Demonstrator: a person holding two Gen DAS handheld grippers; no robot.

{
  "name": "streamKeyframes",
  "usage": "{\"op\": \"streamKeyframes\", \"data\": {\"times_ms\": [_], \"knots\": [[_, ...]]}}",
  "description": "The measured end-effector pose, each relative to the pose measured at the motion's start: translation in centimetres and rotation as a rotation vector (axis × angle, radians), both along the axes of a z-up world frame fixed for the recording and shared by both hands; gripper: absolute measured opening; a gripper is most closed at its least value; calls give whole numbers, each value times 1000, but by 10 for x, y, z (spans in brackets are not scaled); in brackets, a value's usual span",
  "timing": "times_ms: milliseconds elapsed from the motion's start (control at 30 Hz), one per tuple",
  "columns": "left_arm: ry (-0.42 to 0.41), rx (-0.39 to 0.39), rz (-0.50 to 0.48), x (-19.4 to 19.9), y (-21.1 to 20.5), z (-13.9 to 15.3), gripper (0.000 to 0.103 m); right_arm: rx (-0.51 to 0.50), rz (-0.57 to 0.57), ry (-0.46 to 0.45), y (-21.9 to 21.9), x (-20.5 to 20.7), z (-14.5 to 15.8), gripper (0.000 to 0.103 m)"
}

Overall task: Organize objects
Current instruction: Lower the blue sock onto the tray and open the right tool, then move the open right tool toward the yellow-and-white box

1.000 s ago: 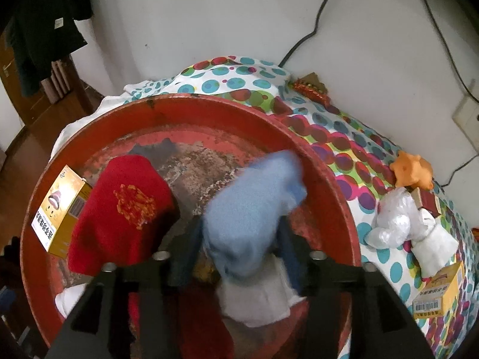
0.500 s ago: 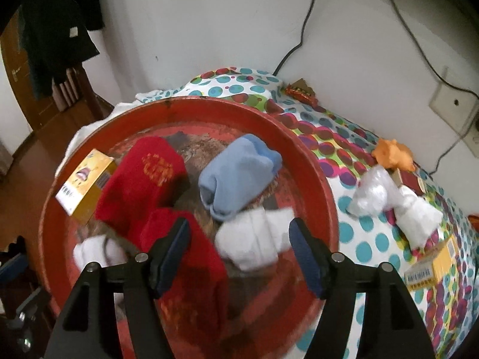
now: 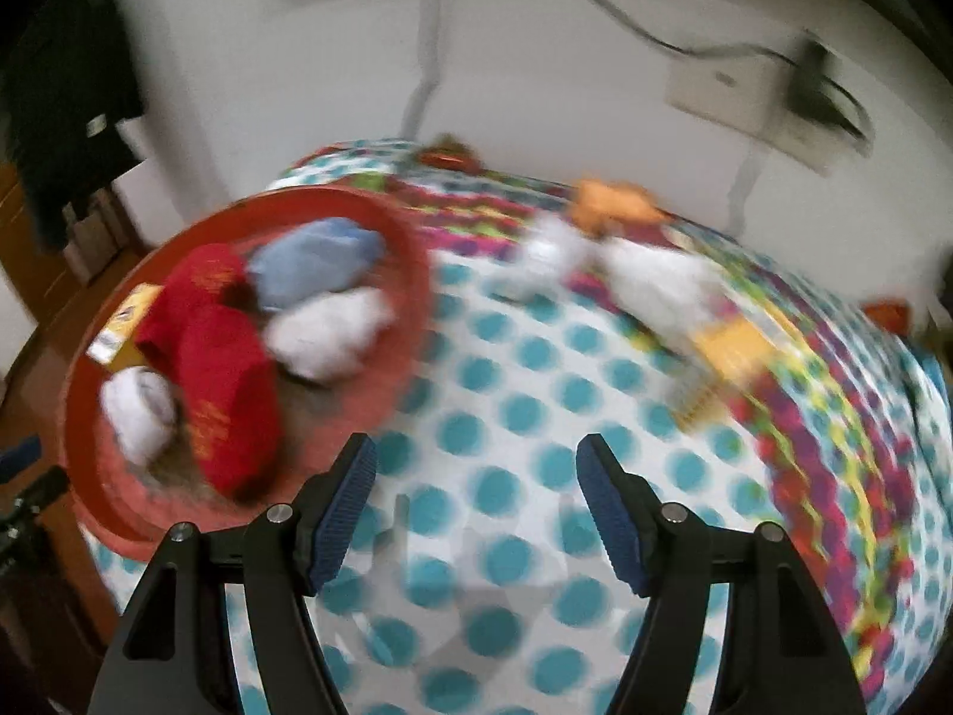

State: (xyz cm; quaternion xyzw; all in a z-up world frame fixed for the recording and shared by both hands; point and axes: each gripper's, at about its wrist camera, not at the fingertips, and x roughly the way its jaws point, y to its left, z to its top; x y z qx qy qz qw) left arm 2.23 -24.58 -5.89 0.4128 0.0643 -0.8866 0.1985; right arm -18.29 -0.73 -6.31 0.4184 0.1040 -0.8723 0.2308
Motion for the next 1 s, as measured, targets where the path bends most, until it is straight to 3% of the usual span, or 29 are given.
{"op": "streamKeyframes", "data": {"times_ms": [300,600,833,1000], "knots": [[13,-50,-40,-1,16,4,56,-13,-183,-22,57,-33,-14,68],[14,-34,-71,-3,16,1,56,-8,-280,-22,49,-66,-24,70],[29,-14,-124,-5,20,-2,56,73,-334,44,29,-86,-26,78],[28,-13,-140,-6,23,-3,56,111,-360,42,24,-107,-32,79]]}}
